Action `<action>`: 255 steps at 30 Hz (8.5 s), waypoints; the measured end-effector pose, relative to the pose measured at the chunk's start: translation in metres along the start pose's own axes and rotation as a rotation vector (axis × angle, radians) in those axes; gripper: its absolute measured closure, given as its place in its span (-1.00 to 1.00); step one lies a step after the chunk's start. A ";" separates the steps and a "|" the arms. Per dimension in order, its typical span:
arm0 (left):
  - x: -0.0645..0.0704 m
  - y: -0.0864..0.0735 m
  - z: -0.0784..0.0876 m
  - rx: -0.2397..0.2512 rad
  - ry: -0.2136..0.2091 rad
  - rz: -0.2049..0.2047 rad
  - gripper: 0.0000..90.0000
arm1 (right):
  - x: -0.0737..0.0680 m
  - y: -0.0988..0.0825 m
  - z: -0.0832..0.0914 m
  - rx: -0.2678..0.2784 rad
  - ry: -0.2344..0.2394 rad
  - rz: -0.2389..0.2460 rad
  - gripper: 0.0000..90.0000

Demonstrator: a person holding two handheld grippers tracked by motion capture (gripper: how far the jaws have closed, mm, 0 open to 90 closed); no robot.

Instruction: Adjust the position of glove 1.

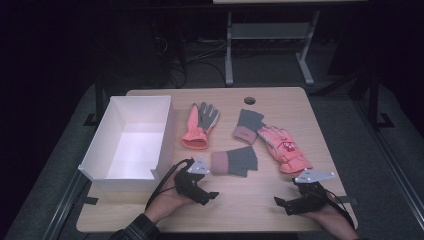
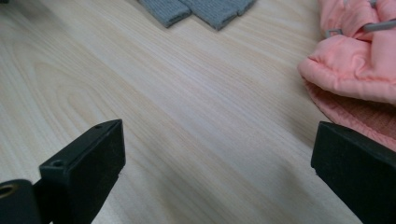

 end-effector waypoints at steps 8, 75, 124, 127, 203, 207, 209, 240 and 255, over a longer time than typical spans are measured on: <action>-0.006 0.010 0.001 0.008 -0.002 0.006 -0.55 | -0.006 0.003 -0.002 0.005 0.004 0.007 -0.94; -0.067 0.049 -0.045 -0.114 0.067 0.075 0.99 | -0.003 0.003 -0.003 0.000 0.013 -0.002 -0.94; -0.008 0.065 -0.052 -0.075 -0.062 0.019 0.89 | -0.003 0.003 -0.004 -0.001 0.016 -0.010 -0.94; -0.001 0.062 -0.048 -0.081 -0.066 0.019 0.89 | -0.003 0.003 -0.004 -0.001 0.016 -0.011 -0.94; -0.101 0.157 -0.146 -0.046 0.039 0.163 0.99 | -0.005 0.002 -0.004 0.004 0.031 -0.010 -0.94; -0.109 0.153 -0.141 -0.068 0.052 0.172 0.99 | -0.005 0.002 -0.004 0.002 0.029 -0.011 -0.94; -0.113 0.150 -0.137 -0.080 0.059 0.172 0.99 | -0.004 0.003 -0.004 0.004 0.029 -0.010 -0.94; -0.153 0.147 -0.145 -0.082 0.153 0.078 0.35 | -0.004 0.003 -0.004 0.004 0.033 -0.008 -0.94; -0.155 0.151 -0.139 -0.089 0.113 0.086 0.90 | -0.003 0.003 -0.005 0.001 0.031 -0.013 -0.94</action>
Point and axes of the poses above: each handheld gripper's, and its own axes: z roughly backward along the jaws, y roughly out of its top, x roughly to its right, the point moved 3 cm from there along -z, roughly forward along the jaws, and after that the axes turned 4 degrees about y, right-handed, at the moved point
